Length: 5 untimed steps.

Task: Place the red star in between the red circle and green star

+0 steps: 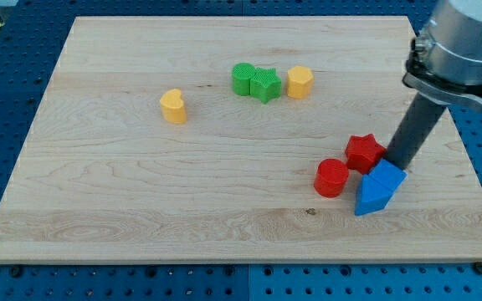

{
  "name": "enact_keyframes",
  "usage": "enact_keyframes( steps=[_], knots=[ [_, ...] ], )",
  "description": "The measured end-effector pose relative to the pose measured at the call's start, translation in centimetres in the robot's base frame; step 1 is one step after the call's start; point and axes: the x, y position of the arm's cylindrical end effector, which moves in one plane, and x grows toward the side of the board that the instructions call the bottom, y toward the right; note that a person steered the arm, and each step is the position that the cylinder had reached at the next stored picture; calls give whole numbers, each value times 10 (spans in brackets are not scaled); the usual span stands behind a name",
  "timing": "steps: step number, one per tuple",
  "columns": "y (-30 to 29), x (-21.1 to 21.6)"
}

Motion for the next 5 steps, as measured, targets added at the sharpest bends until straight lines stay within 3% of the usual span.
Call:
enact_keyframes(
  steps=[2,5],
  knots=[
    [-61,0],
    [-72,-1]
  ],
)
